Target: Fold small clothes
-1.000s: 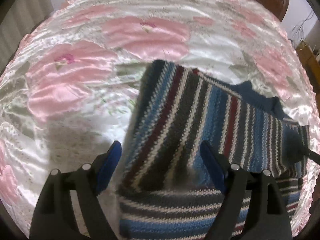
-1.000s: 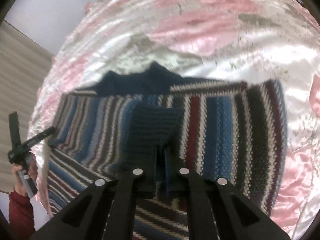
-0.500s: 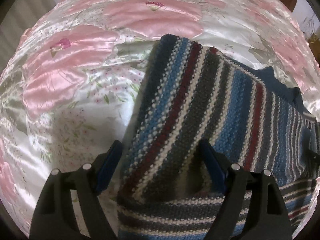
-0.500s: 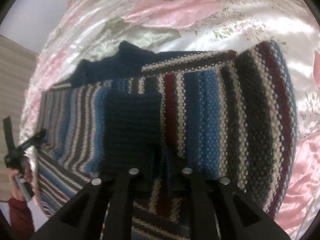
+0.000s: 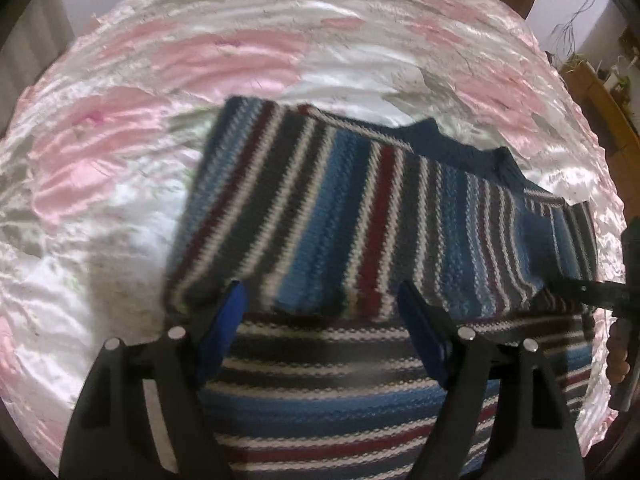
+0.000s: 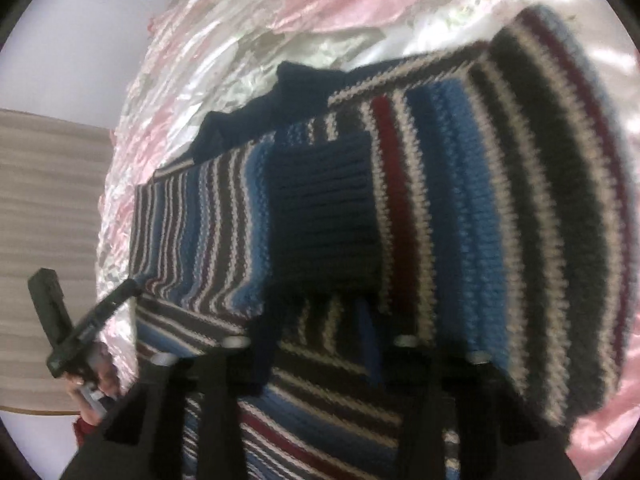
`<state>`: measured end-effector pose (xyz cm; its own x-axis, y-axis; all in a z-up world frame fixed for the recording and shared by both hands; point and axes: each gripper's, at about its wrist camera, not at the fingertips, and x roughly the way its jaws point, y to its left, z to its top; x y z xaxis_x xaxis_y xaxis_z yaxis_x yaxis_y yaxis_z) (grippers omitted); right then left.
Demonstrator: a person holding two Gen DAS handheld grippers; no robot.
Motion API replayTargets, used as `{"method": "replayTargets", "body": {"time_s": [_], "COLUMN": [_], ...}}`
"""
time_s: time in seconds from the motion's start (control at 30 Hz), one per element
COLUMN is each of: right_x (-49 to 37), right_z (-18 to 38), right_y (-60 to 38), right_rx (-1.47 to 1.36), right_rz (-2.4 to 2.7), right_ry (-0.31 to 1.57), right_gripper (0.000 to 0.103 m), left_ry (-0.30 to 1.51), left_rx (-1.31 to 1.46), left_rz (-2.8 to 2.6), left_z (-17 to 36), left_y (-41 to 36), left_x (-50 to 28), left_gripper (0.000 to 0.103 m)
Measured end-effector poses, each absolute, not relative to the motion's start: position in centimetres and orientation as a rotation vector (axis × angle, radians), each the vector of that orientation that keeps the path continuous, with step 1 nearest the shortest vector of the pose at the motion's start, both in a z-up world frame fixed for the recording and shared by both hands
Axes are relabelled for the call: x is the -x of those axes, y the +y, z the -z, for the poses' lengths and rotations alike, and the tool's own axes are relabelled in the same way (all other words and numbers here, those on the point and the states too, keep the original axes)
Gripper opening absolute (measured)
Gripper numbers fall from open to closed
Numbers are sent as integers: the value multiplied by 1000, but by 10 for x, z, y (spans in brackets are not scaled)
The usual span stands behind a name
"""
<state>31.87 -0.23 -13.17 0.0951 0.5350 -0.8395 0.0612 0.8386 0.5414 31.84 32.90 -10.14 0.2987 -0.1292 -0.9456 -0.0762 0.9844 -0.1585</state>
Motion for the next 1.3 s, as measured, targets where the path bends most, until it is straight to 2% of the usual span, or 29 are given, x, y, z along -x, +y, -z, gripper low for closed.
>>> {"method": "replayTargets", "body": {"time_s": [0.07, 0.1, 0.2, 0.33, 0.5, 0.6, 0.63, 0.77, 0.93, 0.97, 1.0, 1.03, 1.07, 1.13, 1.3], "right_x": [-318, -316, -312, -312, -311, -315, -316, -322, -331, -330, -330, -331, -330, -328, -320], "right_z": [129, 126, 123, 135, 119, 109, 104, 98, 127, 129, 130, 128, 126, 120, 114], "right_y": [0, 0, -7, -21, -20, -17, -17, -7, 1, 2, 5, 10, 11, 17, 19], "right_rx": [-494, -464, -312, -411, -414, -467, -485, -494, -468, -461, -441, -417, -416, -382, -215], "right_rz": [-382, -375, -251, -290, -307, -339, -346, -355, -278, -278, -280, -299, -326, -345, -270], "right_ry": [1441, 1428, 1404, 1400, 1372, 1358, 1345, 1362, 1459, 1464, 1462, 1451, 1447, 1433, 1420], "right_gripper": [9, 0, 0, 1, 10, 34, 37, 46, 47, 46, 39, 24, 17, 13, 10], "left_ry": [1288, 1293, 1321, 1324, 1316, 1311, 1308, 1307, 1306, 1306, 1309, 1312, 1312, 1315, 1312], "left_rx": [189, 189, 195, 217, 200, 222, 226, 241, 241, 228, 212, 199, 194, 198, 220], "left_rz": [43, 48, 56, 59, 59, 64, 65, 67, 58, 57, 54, 52, 53, 49, 37], "left_z": [109, 112, 125, 137, 131, 126, 125, 125, 125, 124, 125, 126, 127, 128, 127], "left_y": [330, 330, 336, 339, 333, 335, 336, 341, 340, 337, 335, 332, 331, 331, 333], "left_x": [-320, -319, -317, -312, -308, -307, -306, -304, -306, -307, -309, -310, -311, -314, -319], "left_gripper": [78, 78, 78, 79, 81, 81, 81, 81, 82, 82, 82, 82, 82, 83, 83]}}
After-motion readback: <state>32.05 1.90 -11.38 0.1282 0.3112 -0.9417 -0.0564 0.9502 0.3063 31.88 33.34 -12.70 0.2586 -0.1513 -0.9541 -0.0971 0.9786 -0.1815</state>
